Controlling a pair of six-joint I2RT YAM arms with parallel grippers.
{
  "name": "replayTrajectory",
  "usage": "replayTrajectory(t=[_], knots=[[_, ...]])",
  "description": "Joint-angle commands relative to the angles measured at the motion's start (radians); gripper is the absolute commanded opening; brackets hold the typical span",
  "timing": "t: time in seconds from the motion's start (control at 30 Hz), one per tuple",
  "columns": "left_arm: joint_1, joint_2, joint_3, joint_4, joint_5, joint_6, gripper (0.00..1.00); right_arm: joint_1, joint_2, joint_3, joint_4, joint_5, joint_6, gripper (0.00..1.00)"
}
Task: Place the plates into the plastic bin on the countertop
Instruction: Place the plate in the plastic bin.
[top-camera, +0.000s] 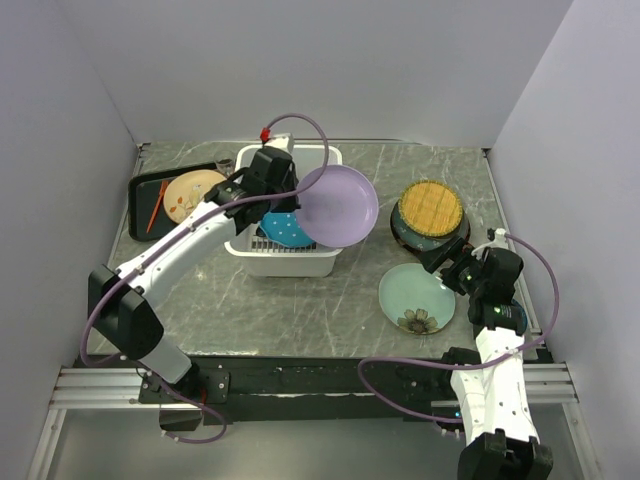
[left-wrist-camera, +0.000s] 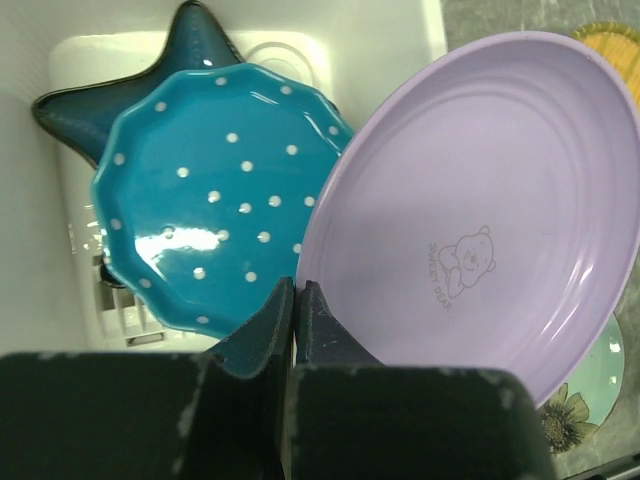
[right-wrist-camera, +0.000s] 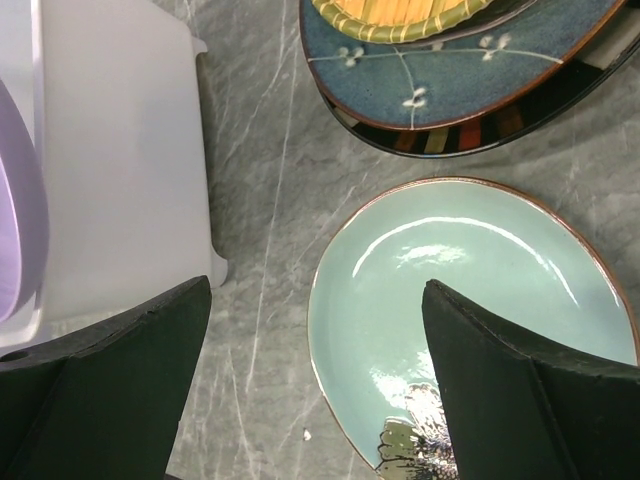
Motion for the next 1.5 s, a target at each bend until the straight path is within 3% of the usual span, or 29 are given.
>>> replayTrajectory(t=[0.0,0.73,1.47], knots=[[0.03,-0.075,-0.013,0.055,0.003,-0.003,0.01,-0.004,0.002,-0.001,0.042,-0.018,0.005,0.93],[0.184,-0.138,-0.102,0.075,0.055,-0.051,0.01,-0.004,0.044,-0.03,0.074,-0.041,0.006,0.93],[0.219,-0.086,-0.112,0.062,0.0,-0.043,0.01,-0.004,0.07,-0.033,0.1,-0.058,0.013,0.93]])
